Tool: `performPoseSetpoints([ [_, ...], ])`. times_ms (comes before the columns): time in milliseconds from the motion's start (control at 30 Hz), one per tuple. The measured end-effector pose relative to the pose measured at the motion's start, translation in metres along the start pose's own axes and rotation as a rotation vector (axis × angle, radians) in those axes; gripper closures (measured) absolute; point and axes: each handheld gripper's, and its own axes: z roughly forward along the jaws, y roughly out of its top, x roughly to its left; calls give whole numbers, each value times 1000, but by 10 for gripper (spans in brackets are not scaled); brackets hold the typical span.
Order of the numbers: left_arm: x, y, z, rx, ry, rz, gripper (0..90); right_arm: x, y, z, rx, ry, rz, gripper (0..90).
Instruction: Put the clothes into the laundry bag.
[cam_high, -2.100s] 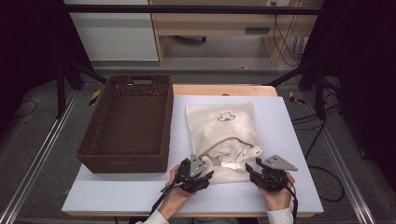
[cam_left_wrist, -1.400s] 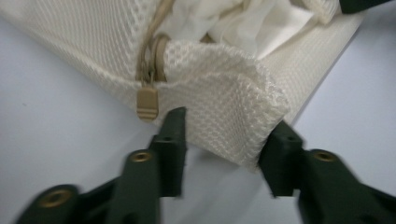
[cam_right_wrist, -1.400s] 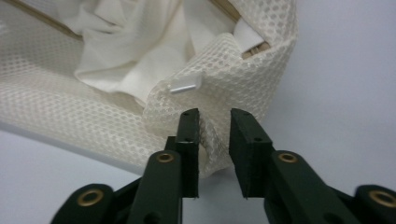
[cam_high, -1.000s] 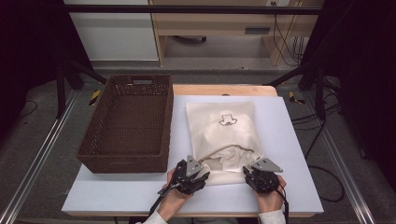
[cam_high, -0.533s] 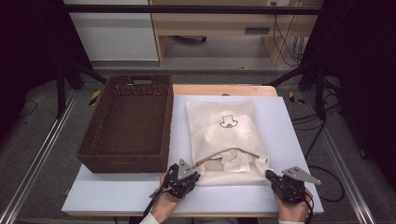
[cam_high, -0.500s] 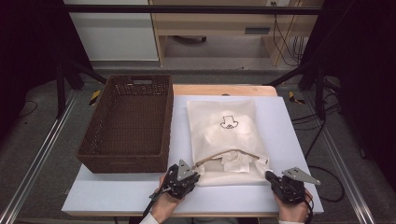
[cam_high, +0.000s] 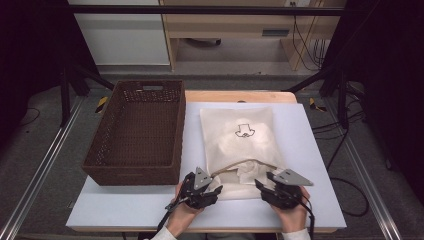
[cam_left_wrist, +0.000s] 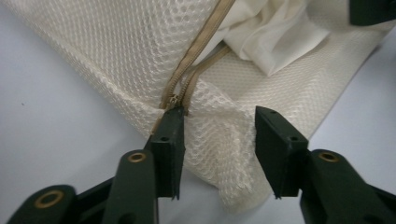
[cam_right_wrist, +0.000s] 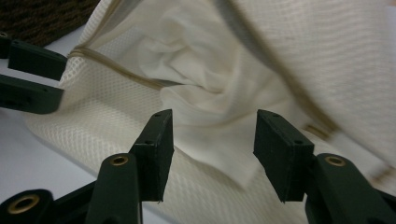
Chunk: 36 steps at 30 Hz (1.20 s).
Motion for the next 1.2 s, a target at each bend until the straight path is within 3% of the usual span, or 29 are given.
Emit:
performPoseSetpoints([
  [100, 2, -5, 5, 28, 4, 1, 664, 4, 3, 35, 85, -31, -10, 450],
  [167, 3, -6, 6, 36, -1, -3, 736, 4, 2, 41, 96, -47, -17, 463],
  [200, 2, -9, 6, 27, 8, 2, 754, 3, 2, 50, 127, -60, -14, 494],
  [267, 2, -8, 6, 34, 17, 7, 788, 4, 3, 53, 127, -60, 9, 561],
  [333, 2, -8, 6, 37, 12, 6, 816, 2, 7, 54, 139, -78, 21, 702],
  [367, 2, -8, 6, 37, 12, 6, 827, 2, 7, 54, 139, -78, 21, 702],
  [400, 1, -7, 4, 42, 14, 16, 833, 1, 10, 57, 147, -86, 34, 776],
  [467, 0, -6, 0, 47, 12, 30, 841, 1, 16, 58, 163, -90, 33, 796],
  [600, -1, -5, -11, 43, -12, 52, 845, 6, 30, 63, 120, -83, 17, 800],
  [767, -1, -7, -20, 43, -24, 65, 849, 4, 40, 80, 72, -102, 41, 802],
  [800, 0, -10, -23, 42, -27, 67, 849, 1, 40, 88, 34, -133, 64, 801],
  [833, 0, -10, -23, 42, -27, 67, 849, 1, 40, 88, 34, -133, 64, 801],
  [867, 2, -12, -23, 47, -36, 60, 849, -1, 37, 97, 19, -186, 59, 798],
  [933, 3, -14, -20, 52, -39, 53, 848, -2, 35, 103, 20, -206, 61, 781],
  [1033, 2, -15, -18, 51, -37, 55, 841, -2, 36, 100, 29, -193, 62, 750],
  [1067, 2, -16, -17, 42, -35, 54, 836, -2, 36, 90, 49, -151, 85, 697],
  [1100, 2, -16, -17, 42, -35, 54, 832, -2, 36, 90, 49, -151, 85, 697],
  [1133, 2, -15, -16, 31, -37, 43, 830, -3, 34, 74, 39, -74, 102, 625],
  [1167, 2, -15, -16, 31, -37, 43, 827, -3, 34, 74, 39, -74, 102, 625],
  [1200, 2, -15, -16, 27, -28, 43, 824, -1, 30, 53, 13, -37, 80, 573],
])
